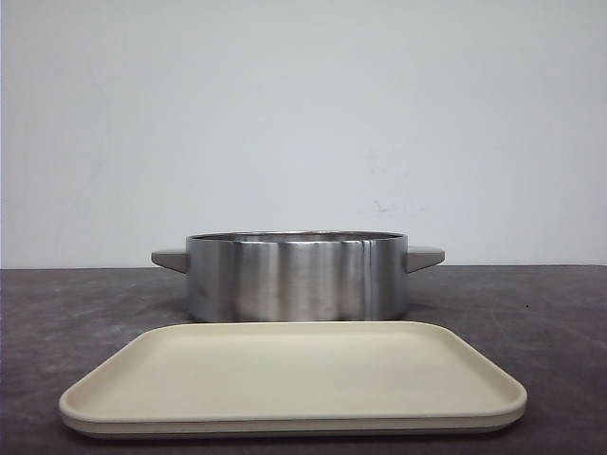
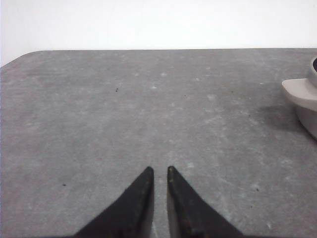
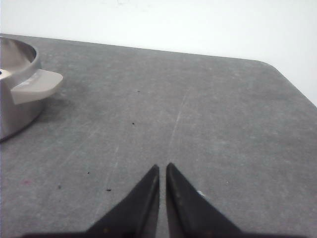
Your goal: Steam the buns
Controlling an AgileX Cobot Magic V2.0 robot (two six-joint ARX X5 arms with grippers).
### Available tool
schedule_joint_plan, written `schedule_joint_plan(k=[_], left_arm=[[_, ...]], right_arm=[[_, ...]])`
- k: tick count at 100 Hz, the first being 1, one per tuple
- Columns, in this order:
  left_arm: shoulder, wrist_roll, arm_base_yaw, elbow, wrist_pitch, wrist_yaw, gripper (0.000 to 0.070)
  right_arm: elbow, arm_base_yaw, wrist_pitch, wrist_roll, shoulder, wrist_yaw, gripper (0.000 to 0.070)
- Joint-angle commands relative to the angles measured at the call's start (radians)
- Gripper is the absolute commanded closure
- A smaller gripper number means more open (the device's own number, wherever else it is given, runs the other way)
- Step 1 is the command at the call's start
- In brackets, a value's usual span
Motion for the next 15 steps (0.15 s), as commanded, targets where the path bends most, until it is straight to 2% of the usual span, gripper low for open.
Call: schedule_joint_plan(k=[1,15], left_arm=[[0.000,0.001,0.001,-0.018,-0.005,-0.001,0.0700],[0.000,0.001,0.001,-0.018,-0.005,-0.001,0.0700]], right_arm=[[-0.003,-0.001,0.010,-0.010,0.000,0.000,0.0683],[-0.003,-0.001,0.010,-0.010,0.000,0.000,0.0683]])
